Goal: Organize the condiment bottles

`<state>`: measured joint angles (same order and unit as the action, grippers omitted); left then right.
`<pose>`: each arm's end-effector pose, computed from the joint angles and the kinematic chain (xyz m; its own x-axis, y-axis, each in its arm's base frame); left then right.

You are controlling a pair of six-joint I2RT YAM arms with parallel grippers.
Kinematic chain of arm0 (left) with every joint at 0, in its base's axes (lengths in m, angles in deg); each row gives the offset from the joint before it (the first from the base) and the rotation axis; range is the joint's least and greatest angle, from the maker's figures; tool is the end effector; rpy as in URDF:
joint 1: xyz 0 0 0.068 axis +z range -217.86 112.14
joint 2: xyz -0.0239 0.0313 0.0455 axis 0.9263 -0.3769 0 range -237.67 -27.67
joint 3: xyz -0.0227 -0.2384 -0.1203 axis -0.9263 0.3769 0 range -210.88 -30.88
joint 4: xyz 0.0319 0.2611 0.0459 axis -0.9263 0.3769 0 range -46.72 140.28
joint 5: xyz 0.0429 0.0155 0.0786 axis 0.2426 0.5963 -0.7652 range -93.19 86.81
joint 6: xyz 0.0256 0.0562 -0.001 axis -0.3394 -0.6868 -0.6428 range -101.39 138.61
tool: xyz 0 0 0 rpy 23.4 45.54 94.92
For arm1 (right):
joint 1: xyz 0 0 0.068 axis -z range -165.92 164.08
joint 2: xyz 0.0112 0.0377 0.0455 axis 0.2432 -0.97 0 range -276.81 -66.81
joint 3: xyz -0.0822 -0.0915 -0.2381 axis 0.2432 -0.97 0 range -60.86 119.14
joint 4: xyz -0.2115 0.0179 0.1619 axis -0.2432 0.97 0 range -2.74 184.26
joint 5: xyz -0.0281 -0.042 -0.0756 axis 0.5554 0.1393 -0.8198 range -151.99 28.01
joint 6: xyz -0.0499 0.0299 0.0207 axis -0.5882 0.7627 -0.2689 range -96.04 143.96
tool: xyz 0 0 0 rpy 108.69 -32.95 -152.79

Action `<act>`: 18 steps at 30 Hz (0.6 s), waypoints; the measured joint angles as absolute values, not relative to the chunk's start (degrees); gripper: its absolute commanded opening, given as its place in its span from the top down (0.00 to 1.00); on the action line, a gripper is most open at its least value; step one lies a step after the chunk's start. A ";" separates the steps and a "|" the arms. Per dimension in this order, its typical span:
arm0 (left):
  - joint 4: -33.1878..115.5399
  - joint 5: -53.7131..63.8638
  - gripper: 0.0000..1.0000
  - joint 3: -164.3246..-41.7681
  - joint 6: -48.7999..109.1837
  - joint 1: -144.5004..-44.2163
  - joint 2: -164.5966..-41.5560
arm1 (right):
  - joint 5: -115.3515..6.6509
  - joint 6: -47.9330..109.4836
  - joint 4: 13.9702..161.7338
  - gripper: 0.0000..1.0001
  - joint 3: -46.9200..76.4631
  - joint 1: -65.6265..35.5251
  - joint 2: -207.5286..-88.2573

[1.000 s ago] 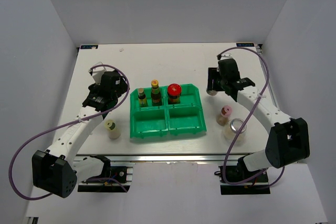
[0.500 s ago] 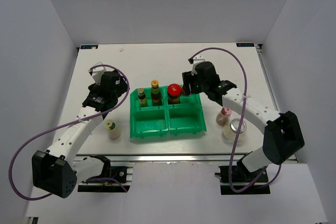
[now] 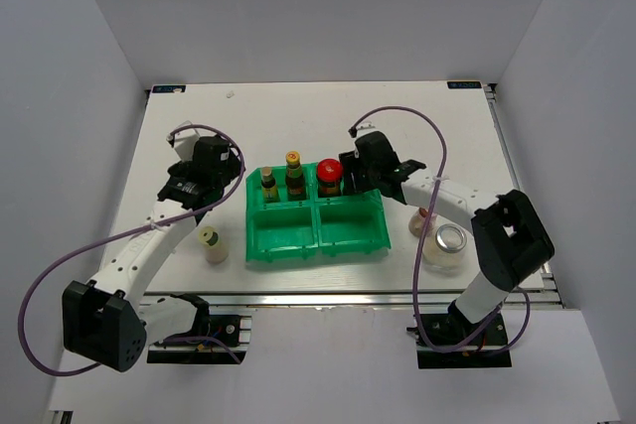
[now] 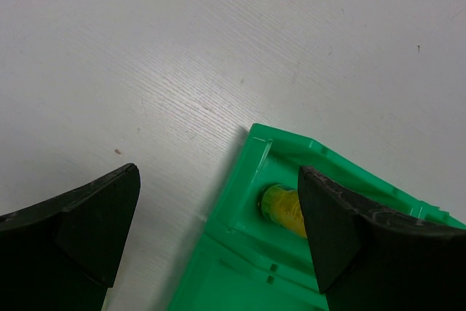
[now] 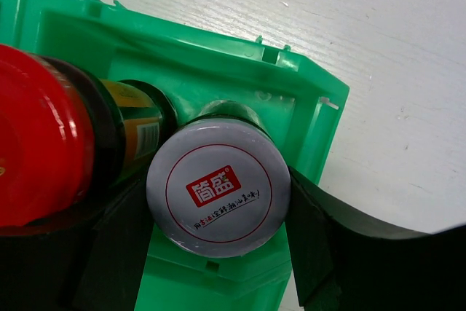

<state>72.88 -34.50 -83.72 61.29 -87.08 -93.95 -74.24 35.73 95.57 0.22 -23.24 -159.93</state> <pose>0.2506 -0.0616 0.2731 -0.4211 -0.4664 -0.7779 -0.4937 0.8373 -0.2348 0.3000 0.2162 0.2125 -0.5986 -0.2056 -0.7742 -0.3490 0.9369 0.0210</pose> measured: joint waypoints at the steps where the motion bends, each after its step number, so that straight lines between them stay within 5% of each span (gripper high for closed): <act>1: 73.50 -34.45 0.02 -83.72 62.05 -87.08 -94.15 | -74.26 35.73 95.40 0.40 0.22 -23.29 -160.26; 10: 82.68 -33.75 0.02 -84.96 67.82 -87.08 -96.31 | -75.23 35.58 92.99 0.11 0.22 -23.29 -160.94; 18: 94.04 -33.84 0.02 -91.61 69.16 -87.08 -96.33 | -76.67 34.55 92.51 0.11 -0.09 -23.29 -156.83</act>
<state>94.04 -33.84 -91.61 69.16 -87.08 -96.33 -76.67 34.55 92.51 -0.09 -23.29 -156.83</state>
